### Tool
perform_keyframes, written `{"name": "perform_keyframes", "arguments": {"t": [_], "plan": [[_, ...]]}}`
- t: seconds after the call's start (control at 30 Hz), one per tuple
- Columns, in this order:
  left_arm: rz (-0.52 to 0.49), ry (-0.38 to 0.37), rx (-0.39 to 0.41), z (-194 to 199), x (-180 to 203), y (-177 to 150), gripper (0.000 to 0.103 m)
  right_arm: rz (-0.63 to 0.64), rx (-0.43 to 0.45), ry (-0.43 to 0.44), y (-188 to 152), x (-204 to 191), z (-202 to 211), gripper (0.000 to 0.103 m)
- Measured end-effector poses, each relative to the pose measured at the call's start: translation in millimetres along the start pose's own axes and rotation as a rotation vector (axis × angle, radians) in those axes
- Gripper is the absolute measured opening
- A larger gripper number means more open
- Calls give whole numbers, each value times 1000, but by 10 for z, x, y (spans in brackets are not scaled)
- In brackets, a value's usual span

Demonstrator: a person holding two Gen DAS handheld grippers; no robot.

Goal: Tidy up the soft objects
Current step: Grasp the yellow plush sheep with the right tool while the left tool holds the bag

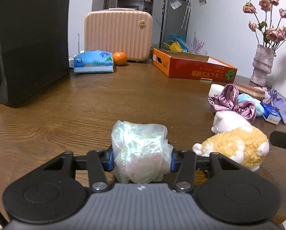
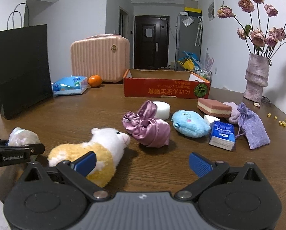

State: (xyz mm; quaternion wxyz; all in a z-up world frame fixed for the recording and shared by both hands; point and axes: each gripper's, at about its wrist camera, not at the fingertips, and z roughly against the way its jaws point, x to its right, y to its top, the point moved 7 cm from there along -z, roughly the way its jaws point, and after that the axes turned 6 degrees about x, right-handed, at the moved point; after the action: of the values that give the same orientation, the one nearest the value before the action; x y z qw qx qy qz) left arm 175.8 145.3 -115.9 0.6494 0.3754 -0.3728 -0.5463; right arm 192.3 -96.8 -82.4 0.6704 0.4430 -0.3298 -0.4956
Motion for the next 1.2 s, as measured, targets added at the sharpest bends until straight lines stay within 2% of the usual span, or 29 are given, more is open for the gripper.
{"name": "perform_keyframes", "arguments": {"t": [0.33, 0.67, 1.2], "plan": [[-8, 3, 48, 162, -128, 26, 50, 12, 8, 39, 51, -325, 47, 103], [-1, -3, 56, 195, -264, -5, 50, 10, -17, 73, 48, -615, -55, 103], [2, -16, 49, 122, -354, -1, 50, 7, -105, 19, -74, -852, -401, 103]]}}
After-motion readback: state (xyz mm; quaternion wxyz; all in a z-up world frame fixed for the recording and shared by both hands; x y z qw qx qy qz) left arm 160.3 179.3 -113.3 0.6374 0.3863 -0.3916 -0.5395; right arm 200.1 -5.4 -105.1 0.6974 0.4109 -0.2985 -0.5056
